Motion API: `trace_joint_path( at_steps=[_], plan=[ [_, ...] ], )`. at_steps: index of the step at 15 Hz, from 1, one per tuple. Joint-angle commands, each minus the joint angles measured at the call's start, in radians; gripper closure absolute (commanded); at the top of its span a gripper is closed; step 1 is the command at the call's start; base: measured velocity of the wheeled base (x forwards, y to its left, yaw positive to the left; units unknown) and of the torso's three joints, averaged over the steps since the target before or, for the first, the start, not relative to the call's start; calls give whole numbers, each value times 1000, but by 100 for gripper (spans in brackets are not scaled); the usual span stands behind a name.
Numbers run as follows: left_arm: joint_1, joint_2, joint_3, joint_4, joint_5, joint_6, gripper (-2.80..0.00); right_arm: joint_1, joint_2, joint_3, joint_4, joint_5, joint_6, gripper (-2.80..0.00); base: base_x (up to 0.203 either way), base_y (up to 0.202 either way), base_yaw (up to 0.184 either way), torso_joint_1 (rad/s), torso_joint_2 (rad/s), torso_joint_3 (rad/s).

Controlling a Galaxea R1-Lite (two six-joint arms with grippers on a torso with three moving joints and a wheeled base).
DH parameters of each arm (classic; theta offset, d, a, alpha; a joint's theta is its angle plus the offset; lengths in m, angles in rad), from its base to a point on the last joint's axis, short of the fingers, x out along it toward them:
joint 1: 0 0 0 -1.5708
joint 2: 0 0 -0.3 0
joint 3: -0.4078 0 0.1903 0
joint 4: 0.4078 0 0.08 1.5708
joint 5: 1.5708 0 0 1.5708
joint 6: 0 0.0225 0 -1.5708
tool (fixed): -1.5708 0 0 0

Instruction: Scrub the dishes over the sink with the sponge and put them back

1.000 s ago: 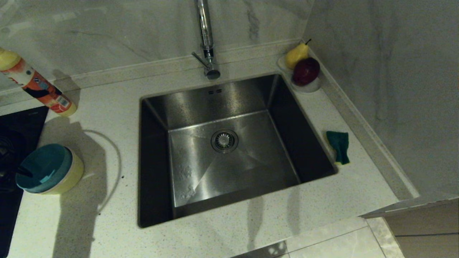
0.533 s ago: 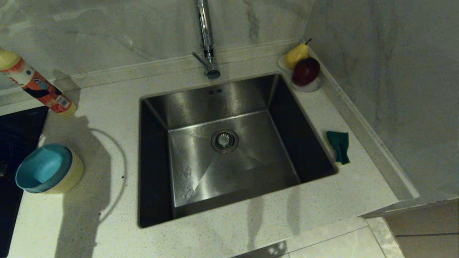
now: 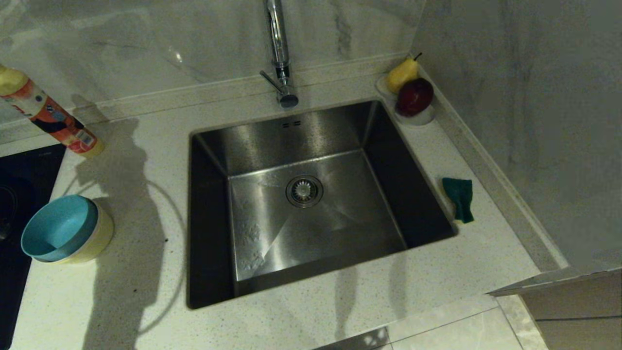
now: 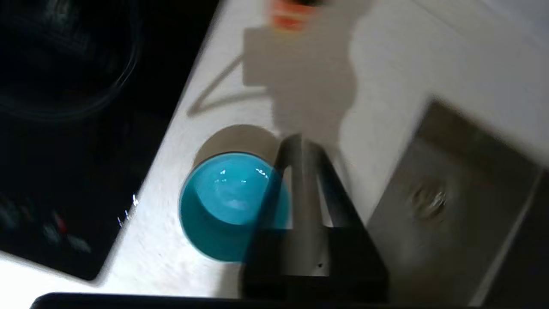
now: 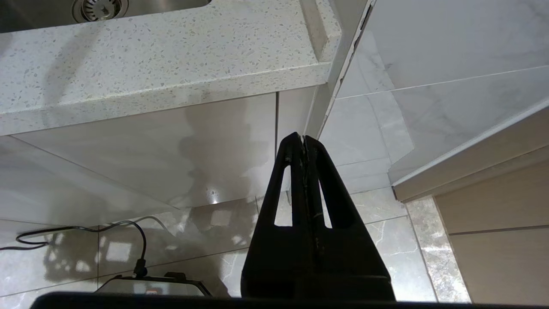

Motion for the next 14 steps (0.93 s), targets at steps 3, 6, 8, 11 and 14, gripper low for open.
trace_joint_path(
  at_steps=[3,6,8,11,14],
  plan=[
    [-242,-170,120,-22,111,238,0,0,-2,0,-1,1,0,0,0,0,0,0,0,0],
    [-359,-416,394,-117,169,297,0,0,0,0,-1,1,0,0,0,0,0,0,0,0],
    [-406,-624,620,-202,185,312,0,0,0,0,-1,1,0,0,0,0,0,0,0,0],
    [-475,-943,975,-302,219,313,0,0,-1,0,-1,1,0,0,0,0,0,0,0,0],
    [-510,-1219,1229,-393,243,314,0,0,-2,0,-1,1,0,0,0,0,0,0,0,0]
  ],
)
